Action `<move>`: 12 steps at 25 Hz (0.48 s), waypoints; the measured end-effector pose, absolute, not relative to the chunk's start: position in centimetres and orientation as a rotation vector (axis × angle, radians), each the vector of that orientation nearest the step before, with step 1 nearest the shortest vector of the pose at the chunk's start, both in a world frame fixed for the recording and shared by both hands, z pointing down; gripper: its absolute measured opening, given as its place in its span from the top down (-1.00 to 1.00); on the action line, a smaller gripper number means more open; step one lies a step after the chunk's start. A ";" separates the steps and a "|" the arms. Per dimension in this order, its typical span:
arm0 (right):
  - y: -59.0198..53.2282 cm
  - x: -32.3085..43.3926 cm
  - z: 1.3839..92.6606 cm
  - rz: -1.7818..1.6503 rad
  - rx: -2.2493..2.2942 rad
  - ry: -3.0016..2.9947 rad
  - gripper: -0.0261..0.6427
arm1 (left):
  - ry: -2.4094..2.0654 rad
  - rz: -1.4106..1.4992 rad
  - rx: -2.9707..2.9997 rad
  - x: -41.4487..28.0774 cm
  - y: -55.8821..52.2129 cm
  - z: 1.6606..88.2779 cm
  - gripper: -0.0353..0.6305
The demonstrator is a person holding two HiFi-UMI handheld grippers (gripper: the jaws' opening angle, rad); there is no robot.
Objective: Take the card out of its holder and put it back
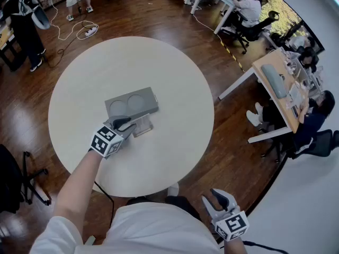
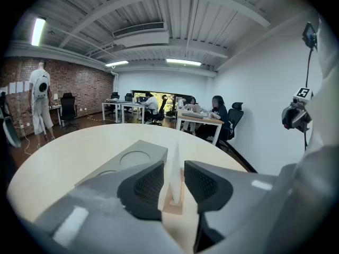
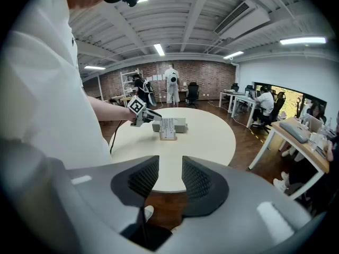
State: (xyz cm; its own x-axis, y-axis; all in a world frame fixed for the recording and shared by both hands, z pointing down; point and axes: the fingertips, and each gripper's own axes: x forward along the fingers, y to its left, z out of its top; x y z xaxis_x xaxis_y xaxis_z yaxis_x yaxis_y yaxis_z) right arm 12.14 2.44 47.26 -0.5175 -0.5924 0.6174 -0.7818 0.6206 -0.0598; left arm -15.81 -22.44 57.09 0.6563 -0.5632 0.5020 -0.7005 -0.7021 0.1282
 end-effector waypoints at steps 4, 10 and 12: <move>2.5 13.0 47.5 0.475 1.137 -2.256 0.50 | -0.981 0.631 2.549 -15.8 -23.4 58.6 0.52; 3.2 13.6 47.7 0.485 1.184 -2.214 0.50 | -0.941 0.646 2.557 -14.8 -23.9 60.0 0.77; 3.2 13.5 47.9 0.484 1.183 -2.208 0.50 | -0.932 0.641 2.561 -14.8 -23.9 60.0 0.82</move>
